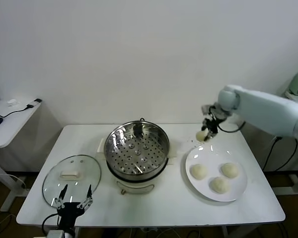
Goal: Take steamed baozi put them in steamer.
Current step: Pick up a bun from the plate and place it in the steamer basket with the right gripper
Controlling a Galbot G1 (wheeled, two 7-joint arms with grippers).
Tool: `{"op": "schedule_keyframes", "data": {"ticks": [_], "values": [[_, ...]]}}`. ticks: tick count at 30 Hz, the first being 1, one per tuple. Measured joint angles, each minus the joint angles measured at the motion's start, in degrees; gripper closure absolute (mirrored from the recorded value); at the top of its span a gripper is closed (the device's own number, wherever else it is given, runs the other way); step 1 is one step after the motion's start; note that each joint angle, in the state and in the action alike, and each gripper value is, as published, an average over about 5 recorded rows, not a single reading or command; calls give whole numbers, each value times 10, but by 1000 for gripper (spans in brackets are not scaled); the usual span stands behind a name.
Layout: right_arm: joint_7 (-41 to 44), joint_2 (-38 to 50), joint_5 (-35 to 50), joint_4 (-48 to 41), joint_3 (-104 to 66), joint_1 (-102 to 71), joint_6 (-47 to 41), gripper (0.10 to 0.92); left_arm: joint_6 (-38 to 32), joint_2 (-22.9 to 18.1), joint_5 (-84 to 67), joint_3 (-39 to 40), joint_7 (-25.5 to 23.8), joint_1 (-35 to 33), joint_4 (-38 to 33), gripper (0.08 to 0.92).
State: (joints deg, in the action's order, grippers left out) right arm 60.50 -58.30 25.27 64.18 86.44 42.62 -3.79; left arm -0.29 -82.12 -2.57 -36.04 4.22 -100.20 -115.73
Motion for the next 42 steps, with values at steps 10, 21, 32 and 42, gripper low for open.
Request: {"op": "schedule_keyframes", "data": {"ticks": [10,21,32,42], "values": [[-4,-99,-19,106,32,76,129,516,-2,3,-2,0,3,3,4,177],[-36,-175,-206,30,5,11,318,516,-4,3,-4,-3,7,2,7,177],[-64,-245,-320,-120,-43,-87,443,516,-6,5,-4,-3,9,2,13,177],[-80,-300,-366,-227,-73,-144,497,505,-8,5,-7,-2,10,8,18,177]]}}
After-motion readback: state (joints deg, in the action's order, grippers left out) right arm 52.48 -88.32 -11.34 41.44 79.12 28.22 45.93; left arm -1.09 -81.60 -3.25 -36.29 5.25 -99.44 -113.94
